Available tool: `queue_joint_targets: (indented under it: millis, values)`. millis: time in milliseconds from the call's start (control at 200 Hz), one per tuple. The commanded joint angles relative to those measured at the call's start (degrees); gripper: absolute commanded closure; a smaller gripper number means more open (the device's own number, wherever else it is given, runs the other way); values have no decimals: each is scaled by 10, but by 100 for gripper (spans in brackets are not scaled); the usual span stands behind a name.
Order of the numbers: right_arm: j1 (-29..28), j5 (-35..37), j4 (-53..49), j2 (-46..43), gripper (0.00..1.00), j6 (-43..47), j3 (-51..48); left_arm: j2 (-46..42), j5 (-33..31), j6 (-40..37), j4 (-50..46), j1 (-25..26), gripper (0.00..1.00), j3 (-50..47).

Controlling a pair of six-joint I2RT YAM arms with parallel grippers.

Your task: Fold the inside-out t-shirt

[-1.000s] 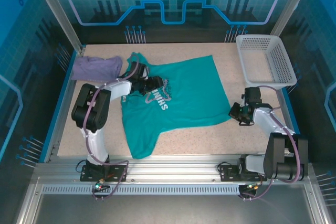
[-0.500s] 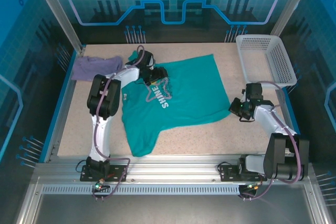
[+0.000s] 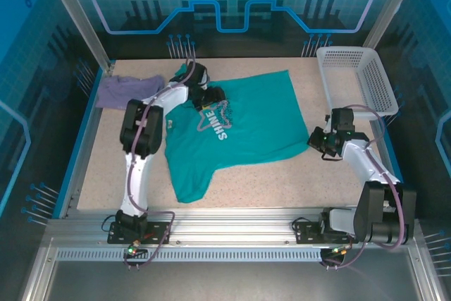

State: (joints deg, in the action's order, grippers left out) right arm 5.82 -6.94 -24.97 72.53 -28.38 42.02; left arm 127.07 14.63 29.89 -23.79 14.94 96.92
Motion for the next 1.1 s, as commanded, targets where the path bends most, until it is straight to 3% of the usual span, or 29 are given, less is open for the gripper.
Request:
queue_joint_targets:
  millis: [0, 100, 260, 500, 605, 785, 915, 1095]
  values:
    - [9, -19, -4, -20, 100, 10, -7, -181, -9, 16, 81, 4, 27, -163]
    - [9, -26, -8, -32, 100, 15, -12, -315, -36, 33, 128, 5, 27, -337]
    - [5, -31, -23, -52, 100, 30, -15, -503, -119, 33, 73, 4, 28, -540]
    - [3, -41, -21, -72, 100, 35, -36, -725, -162, 130, -40, 5, 33, -701]
    - [3, -43, -20, -76, 100, 38, -40, -770, -153, 161, -95, 14, 39, -728]
    - [4, -46, -18, -85, 100, 37, -47, -824, -162, 210, -182, 78, 52, -741]
    - [4, -49, -16, -89, 100, 37, -52, -830, -162, 242, -196, 116, 57, -754]
    - [4, -51, -18, -95, 100, 37, -57, -817, -148, 246, -180, 130, 63, -759]
